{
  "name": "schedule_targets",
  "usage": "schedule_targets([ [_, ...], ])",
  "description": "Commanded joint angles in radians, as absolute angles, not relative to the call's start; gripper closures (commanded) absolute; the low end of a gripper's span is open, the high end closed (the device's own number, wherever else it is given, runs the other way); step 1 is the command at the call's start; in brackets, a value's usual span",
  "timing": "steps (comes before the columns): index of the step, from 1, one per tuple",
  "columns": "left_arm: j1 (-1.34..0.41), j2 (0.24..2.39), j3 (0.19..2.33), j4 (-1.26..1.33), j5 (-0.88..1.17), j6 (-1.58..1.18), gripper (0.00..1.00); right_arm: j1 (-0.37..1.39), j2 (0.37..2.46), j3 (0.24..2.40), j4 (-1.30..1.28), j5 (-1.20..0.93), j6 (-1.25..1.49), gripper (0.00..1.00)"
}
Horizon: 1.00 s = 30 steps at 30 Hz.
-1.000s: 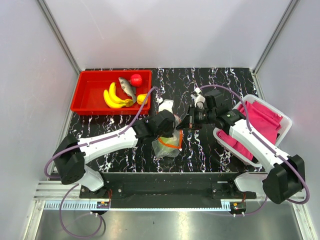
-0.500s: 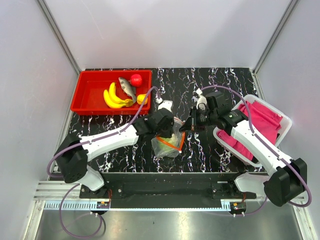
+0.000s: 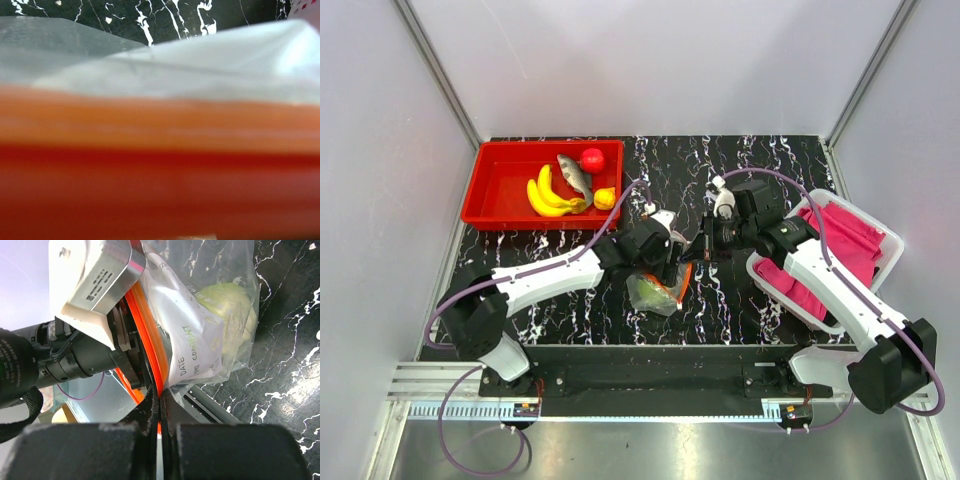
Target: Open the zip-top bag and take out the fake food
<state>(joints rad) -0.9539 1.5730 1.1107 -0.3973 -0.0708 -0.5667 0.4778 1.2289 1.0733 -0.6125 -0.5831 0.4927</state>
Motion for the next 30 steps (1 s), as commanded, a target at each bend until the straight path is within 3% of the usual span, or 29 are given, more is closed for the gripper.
schedule_targets([
  [1,-0.953,1.598,1.085,-0.385,-0.006,-0.555,0.22,0.480,1.207,1.091,-0.620,-0.558,0.460,1.00],
  [12,-0.953,1.674,1.040,-0.342,0.043,-0.560,0.14,0.482,1.203,1.014,-0.640,-0.471,0.416,1.00],
  [18,-0.953,1.723,1.028,-0.285,0.057,-0.580,0.15,0.482,1.206,1.006,-0.640,-0.457,0.414,1.00],
  [20,-0.953,1.730,1.028,-0.276,0.052,-0.581,0.19,0.483,1.206,1.000,-0.637,-0.454,0.413,1.00],
  [25,-0.953,1.712,1.032,-0.279,0.029,-0.580,0.46,0.480,1.204,0.991,-0.637,-0.448,0.410,1.00],
  [30,-0.953,1.658,1.046,-0.310,0.002,-0.563,0.60,0.482,1.203,0.988,-0.635,-0.443,0.414,1.00],
])
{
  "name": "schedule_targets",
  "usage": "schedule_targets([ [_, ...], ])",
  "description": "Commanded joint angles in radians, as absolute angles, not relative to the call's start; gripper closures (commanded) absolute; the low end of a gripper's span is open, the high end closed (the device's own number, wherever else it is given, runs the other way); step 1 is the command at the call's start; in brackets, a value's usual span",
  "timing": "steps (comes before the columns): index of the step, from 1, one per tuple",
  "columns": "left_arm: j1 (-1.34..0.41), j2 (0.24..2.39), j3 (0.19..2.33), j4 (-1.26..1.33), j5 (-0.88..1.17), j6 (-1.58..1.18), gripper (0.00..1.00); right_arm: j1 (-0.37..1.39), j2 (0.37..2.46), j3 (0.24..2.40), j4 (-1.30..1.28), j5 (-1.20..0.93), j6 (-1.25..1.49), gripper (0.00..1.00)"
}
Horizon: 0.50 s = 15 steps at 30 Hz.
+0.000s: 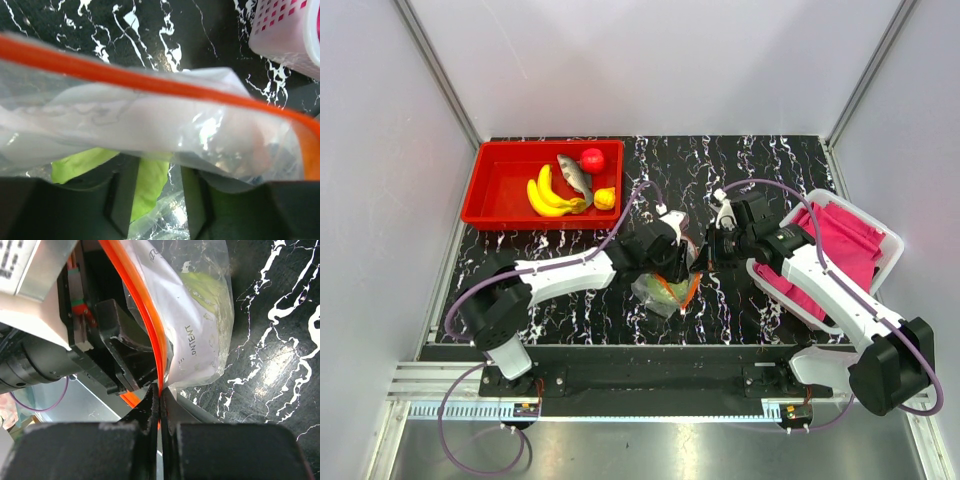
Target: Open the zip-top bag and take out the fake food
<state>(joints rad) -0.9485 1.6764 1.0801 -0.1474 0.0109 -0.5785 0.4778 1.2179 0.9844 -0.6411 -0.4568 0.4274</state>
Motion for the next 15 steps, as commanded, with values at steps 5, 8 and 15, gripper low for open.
schedule_targets([
  [5,-0.953,1.591,1.049,-0.334,-0.032,-0.554,0.76,0.482,1.209,0.997,-0.630,-0.443,0.414,1.00],
  [8,-0.953,1.545,1.049,-0.342,-0.047,-0.546,0.85,0.482,1.215,1.005,-0.627,-0.440,0.411,1.00],
  [15,-0.953,1.439,1.060,-0.370,-0.080,-0.520,1.00,0.483,1.215,1.014,-0.626,-0.423,0.408,1.00],
])
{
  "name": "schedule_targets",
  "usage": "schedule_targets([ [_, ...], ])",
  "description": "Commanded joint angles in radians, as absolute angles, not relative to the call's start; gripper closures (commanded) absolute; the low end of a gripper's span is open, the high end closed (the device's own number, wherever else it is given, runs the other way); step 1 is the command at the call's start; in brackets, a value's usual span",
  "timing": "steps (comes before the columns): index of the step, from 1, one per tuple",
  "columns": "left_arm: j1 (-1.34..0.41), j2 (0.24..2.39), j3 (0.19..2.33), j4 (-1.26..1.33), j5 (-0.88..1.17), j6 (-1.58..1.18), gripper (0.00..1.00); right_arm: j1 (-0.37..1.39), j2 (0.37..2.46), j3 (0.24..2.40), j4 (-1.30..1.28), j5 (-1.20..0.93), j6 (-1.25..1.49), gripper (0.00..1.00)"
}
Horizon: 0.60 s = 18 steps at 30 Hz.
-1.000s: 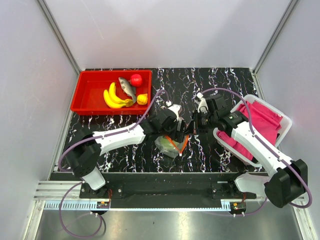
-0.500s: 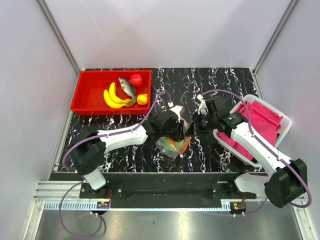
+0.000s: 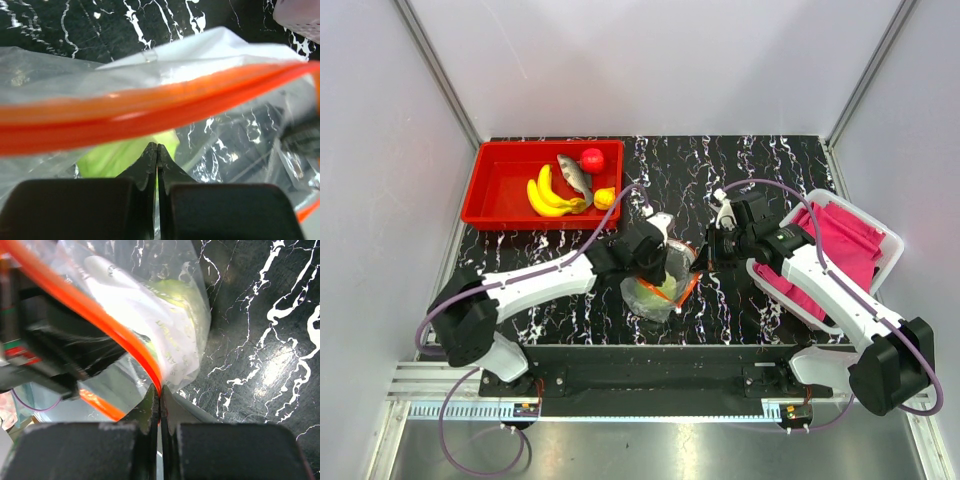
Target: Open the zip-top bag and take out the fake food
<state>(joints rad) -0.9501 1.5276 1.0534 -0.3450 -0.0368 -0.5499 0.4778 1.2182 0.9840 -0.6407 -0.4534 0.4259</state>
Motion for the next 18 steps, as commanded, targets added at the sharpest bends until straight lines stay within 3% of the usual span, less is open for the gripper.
schedule_targets([
  [1,-0.953,1.428,1.060,-0.371,-0.084,-0.517,1.00,0.482,1.213,1.014,-0.624,-0.419,0.410,1.00],
  [18,-0.953,1.229,1.016,-0.383,-0.117,-0.443,1.00,0.482,1.207,1.019,-0.637,-0.301,0.403,1.00],
])
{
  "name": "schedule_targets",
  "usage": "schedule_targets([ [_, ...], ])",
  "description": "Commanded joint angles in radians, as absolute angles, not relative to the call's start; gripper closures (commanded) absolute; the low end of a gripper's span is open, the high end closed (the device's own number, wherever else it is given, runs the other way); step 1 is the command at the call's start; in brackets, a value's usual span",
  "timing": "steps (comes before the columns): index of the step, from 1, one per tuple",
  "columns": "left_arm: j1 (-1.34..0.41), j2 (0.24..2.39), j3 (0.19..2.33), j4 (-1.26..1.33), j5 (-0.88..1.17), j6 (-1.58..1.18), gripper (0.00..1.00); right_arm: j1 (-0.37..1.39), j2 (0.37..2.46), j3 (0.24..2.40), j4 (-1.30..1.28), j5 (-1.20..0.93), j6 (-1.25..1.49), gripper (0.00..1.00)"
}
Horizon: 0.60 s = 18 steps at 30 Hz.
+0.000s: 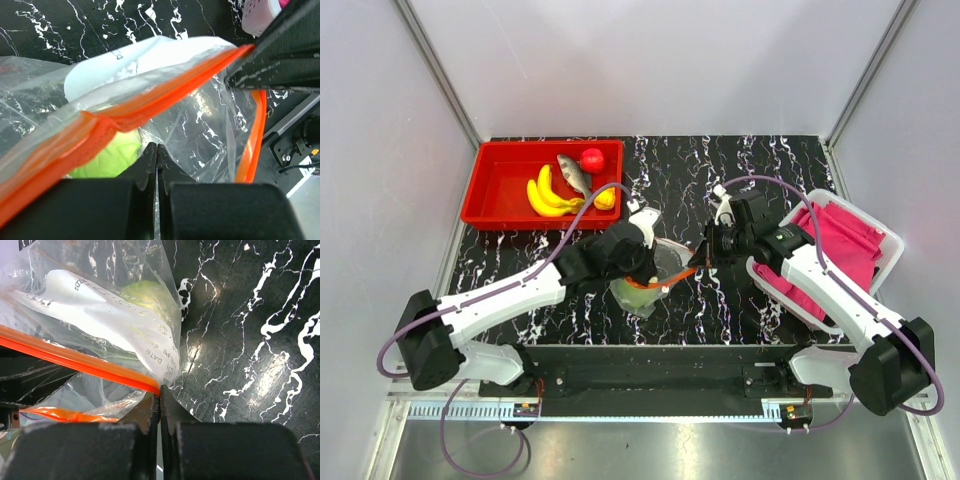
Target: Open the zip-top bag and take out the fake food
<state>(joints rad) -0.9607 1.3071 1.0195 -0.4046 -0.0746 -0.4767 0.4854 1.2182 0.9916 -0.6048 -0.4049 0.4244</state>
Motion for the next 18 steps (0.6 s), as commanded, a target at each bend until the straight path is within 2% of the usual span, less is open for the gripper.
schedule_targets([
  [1,-0.953,1.217,1.015,-0.383,-0.120,-0.440,1.00,0.482,1.209,1.019,-0.638,-0.289,0.403,1.00],
  [18,-0.951,1.134,0.986,-0.321,-0.034,-0.459,1.00,0.482,1.210,1.025,-0.653,-0.226,0.397,1.00],
])
